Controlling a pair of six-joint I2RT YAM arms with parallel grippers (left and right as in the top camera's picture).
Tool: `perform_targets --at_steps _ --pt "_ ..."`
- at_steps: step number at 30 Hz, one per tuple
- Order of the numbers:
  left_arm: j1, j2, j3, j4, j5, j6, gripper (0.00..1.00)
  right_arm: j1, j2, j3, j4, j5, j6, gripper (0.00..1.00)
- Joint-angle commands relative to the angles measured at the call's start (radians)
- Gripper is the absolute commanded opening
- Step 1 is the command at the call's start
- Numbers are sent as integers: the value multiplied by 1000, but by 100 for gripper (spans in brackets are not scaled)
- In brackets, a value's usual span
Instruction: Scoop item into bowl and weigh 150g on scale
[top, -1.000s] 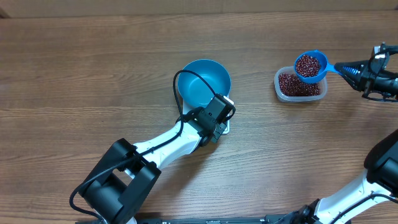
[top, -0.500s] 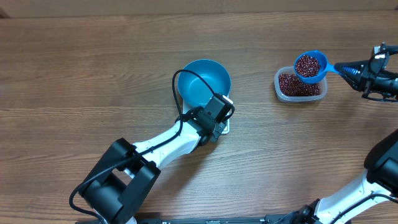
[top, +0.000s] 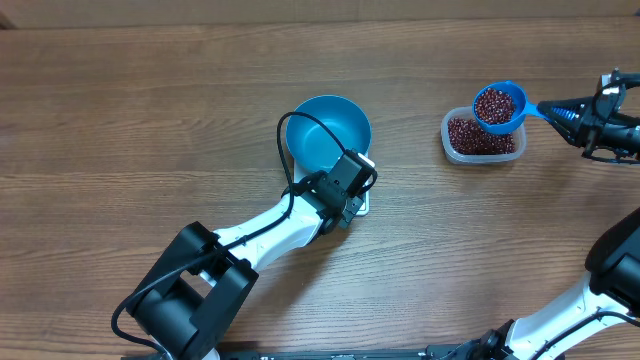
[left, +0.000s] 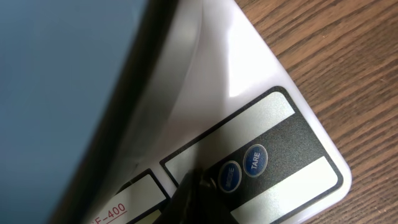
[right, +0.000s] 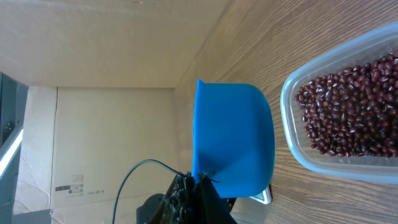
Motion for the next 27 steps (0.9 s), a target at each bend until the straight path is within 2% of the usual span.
perform_targets --at_steps 1,27 --pt "4 18 1 6 -3 -21 4 3 0 -4 1 -27 -12 4" --pt "4 29 1 15 10 -22 4 3 0 -4 5 -27 -11 4"
